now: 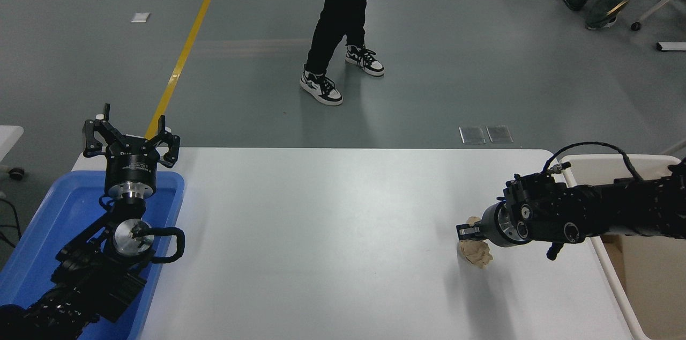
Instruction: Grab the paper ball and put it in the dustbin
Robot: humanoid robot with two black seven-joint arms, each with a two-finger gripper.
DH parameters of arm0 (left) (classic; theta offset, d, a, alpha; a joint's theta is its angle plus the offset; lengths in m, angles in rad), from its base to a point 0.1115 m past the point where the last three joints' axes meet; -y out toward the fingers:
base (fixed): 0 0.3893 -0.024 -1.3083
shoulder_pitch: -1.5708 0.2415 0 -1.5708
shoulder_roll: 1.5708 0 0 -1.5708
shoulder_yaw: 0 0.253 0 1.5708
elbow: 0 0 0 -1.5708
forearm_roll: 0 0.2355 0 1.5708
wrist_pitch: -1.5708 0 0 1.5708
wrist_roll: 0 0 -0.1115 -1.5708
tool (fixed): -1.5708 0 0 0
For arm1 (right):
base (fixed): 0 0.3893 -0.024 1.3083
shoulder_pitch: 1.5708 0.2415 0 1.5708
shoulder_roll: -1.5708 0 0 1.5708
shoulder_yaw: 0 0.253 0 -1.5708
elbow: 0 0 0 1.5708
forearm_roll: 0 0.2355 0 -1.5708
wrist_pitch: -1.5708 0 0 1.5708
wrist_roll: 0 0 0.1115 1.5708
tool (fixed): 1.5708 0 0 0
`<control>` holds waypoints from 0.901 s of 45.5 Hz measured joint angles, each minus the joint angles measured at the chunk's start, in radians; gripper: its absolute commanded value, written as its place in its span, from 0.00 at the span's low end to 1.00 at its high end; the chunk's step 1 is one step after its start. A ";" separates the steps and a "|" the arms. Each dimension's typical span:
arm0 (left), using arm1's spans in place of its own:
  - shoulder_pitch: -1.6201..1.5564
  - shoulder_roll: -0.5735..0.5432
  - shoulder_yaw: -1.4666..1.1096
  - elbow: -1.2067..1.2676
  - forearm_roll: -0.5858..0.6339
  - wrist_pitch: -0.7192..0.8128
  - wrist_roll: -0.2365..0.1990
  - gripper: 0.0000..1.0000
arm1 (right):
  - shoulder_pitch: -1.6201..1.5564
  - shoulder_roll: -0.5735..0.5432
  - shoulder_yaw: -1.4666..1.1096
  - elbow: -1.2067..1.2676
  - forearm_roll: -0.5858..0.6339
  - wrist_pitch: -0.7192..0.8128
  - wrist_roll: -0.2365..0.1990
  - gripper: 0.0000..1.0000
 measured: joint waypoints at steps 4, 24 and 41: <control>0.000 0.000 0.000 0.000 0.000 0.000 0.000 0.99 | 0.084 -0.038 -0.045 0.061 0.016 0.009 0.002 0.00; 0.000 0.001 0.000 0.000 0.000 0.000 0.000 0.99 | 0.766 -0.136 -0.299 0.424 0.192 0.234 0.040 0.00; 0.000 0.002 0.000 0.000 0.000 0.001 0.000 0.99 | 1.048 -0.146 -0.403 0.501 0.256 0.427 0.054 0.00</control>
